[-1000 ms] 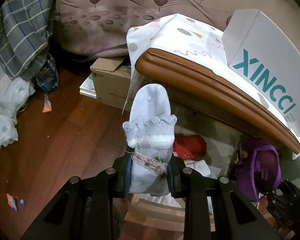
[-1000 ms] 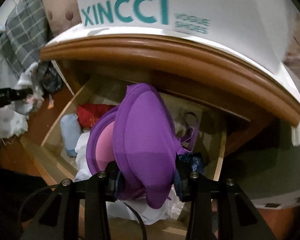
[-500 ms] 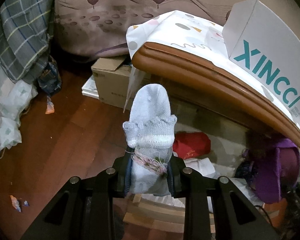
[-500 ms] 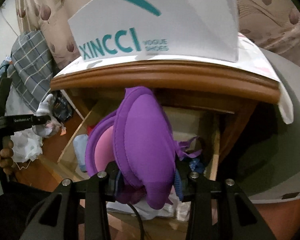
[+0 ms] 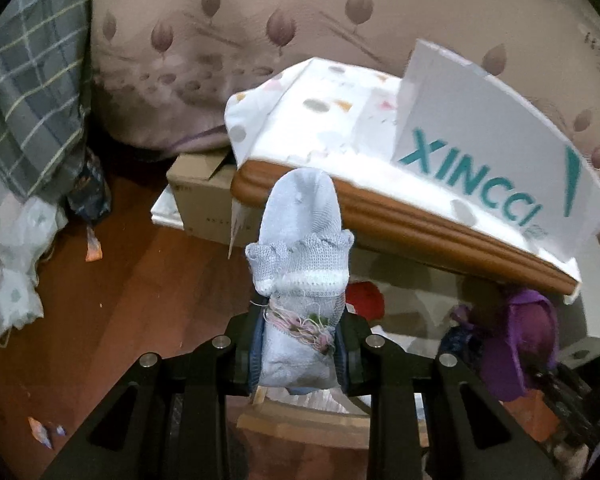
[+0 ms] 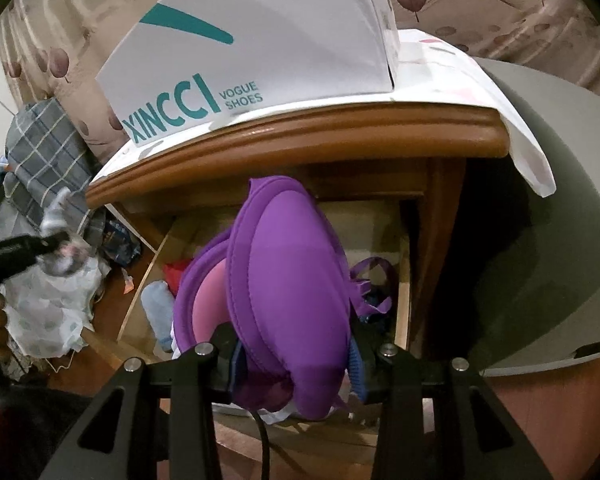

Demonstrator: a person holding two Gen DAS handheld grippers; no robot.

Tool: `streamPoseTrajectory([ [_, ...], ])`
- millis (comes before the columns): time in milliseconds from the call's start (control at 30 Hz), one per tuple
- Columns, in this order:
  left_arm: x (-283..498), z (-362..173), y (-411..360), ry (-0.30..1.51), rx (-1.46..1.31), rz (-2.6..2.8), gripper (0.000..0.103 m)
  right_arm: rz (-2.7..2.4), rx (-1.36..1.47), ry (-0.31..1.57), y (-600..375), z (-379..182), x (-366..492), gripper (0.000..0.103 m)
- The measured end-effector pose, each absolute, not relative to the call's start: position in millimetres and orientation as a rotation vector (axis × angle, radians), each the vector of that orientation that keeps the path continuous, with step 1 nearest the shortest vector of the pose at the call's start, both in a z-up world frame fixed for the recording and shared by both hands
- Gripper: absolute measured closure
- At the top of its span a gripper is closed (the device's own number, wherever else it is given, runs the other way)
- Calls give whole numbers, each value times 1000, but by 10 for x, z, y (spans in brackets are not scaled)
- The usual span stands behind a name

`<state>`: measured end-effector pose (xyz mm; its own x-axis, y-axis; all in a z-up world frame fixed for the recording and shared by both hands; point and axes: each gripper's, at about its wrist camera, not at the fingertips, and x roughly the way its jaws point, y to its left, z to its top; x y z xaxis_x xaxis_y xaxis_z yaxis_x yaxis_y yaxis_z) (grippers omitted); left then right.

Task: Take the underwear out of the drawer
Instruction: 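Carry the white sock into the shoe box and open the left gripper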

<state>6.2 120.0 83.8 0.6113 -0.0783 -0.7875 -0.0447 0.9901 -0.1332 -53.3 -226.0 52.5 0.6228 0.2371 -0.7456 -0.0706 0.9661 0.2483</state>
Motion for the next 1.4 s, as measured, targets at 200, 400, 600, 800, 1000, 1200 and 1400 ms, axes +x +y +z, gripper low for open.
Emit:
streamPoseTrajectory([
  [200,27,1335,1179,868,-126,-35,77,146,192,915,-2251,448,-474,63],
  [400,95,1950,1043,787,-90,-57,77,122,171,919,-2277,444,-499,63],
  [600,264,2341,752,749,-39,-119,77,120,180,923,-2303,438,-503,63],
  [800,617,2626,330,740,-22,-209,76,119,181,925,-2295,446,-496,63],
  [1000,1099,2630,-113,792,36,-259,76,133,204,929,-2305,443,-476,63],
  [1200,1573,2371,-342,895,50,-274,76,134,222,941,-2353,416,-466,63],
  [1400,1853,2051,-456,955,70,-270,76,148,229,949,-2335,405,-443,63],
])
